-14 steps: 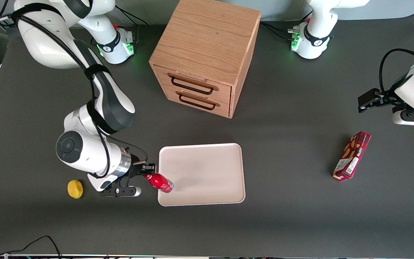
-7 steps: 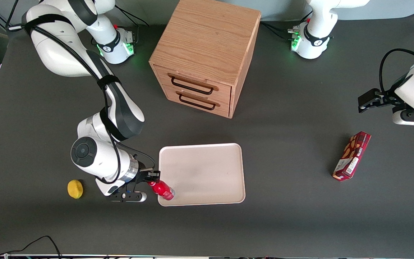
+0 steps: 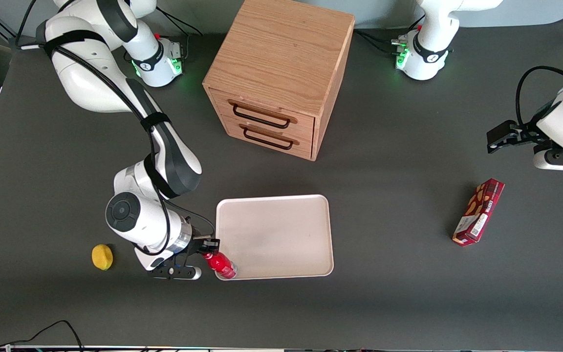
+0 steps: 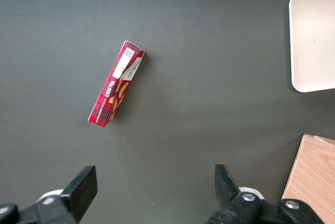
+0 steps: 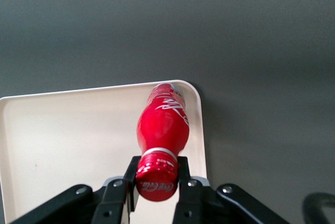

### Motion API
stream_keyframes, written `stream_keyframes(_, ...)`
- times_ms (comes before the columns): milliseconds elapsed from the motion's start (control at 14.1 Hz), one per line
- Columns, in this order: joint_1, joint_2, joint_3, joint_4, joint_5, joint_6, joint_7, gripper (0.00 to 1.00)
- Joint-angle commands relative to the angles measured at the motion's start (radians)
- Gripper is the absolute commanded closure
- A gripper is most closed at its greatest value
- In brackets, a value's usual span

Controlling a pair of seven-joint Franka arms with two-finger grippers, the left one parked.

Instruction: Place coke bottle on tray

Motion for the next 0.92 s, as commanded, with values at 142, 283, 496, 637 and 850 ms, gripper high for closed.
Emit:
stream_keyframes(142, 0.029, 0.025, -0.017, 0.037, 0.019, -0.001, 0.034, 1.00)
stream_keyframes(283, 0.026, 0.025, -0.017, 0.038, 0.019, -0.001, 0.036, 0.83)
stream_keyframes(496, 0.024, 0.004, -0.016, 0.044, 0.019, -0.001, 0.039, 0.00)
stream_keyframes(637, 0.030, -0.030, -0.017, 0.070, 0.017, -0.001, 0.062, 0.00)
stream_keyframes(850, 0.030, -0.144, -0.010, 0.078, 0.014, -0.013, 0.079, 0.00)
